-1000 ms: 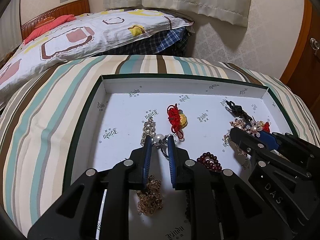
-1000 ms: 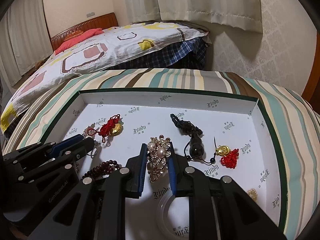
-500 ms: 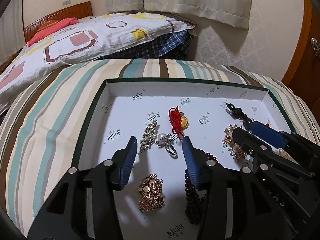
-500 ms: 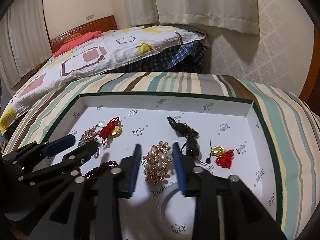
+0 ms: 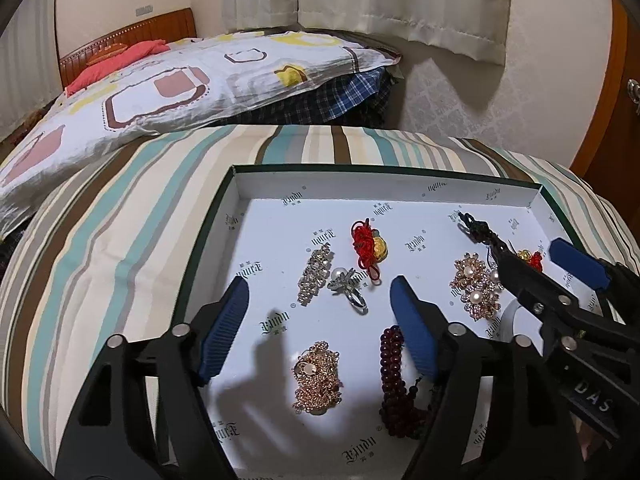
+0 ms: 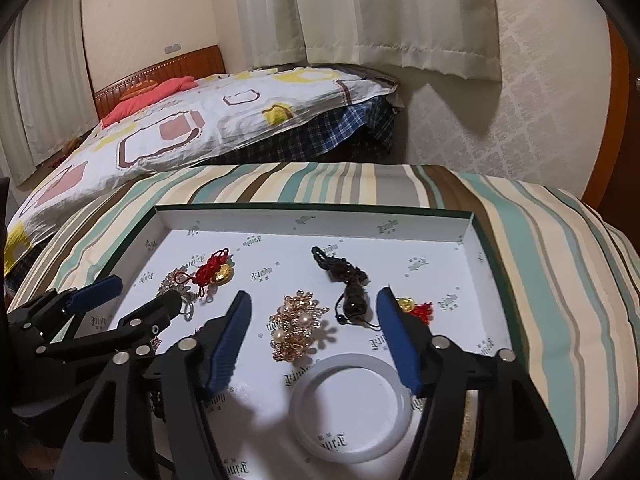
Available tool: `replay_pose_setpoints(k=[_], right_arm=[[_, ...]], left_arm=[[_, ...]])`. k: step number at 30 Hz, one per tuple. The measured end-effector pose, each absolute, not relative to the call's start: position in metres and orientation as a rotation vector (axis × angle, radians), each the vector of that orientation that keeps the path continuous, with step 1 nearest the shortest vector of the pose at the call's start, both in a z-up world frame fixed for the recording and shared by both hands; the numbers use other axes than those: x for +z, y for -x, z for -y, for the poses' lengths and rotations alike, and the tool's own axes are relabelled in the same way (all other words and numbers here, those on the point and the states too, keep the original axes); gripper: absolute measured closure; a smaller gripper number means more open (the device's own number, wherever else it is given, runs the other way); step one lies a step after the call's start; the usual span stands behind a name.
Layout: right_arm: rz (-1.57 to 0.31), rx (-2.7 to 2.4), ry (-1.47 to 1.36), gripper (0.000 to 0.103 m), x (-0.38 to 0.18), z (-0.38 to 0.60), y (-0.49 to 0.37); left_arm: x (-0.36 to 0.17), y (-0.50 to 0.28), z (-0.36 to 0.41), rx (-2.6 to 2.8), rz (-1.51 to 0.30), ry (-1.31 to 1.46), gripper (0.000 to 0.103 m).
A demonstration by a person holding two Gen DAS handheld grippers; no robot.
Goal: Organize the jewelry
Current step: 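Lift both open tools up out of the box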
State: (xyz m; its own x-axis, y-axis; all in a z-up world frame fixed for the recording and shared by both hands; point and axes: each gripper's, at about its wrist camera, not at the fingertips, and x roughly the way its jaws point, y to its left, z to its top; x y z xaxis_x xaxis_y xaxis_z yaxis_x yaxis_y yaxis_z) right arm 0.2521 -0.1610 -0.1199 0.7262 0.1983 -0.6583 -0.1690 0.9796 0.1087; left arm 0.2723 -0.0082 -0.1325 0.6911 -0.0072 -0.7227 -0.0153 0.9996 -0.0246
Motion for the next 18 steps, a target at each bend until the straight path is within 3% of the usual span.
replay_pose_setpoints(k=[18], right_arm=[[-0.675,0.178,-0.045,0.030,-0.086,0.182,-0.190]], left_arm=[[-0.089,-0.201,0.009,-0.014,-0.733,0.031,0.015]])
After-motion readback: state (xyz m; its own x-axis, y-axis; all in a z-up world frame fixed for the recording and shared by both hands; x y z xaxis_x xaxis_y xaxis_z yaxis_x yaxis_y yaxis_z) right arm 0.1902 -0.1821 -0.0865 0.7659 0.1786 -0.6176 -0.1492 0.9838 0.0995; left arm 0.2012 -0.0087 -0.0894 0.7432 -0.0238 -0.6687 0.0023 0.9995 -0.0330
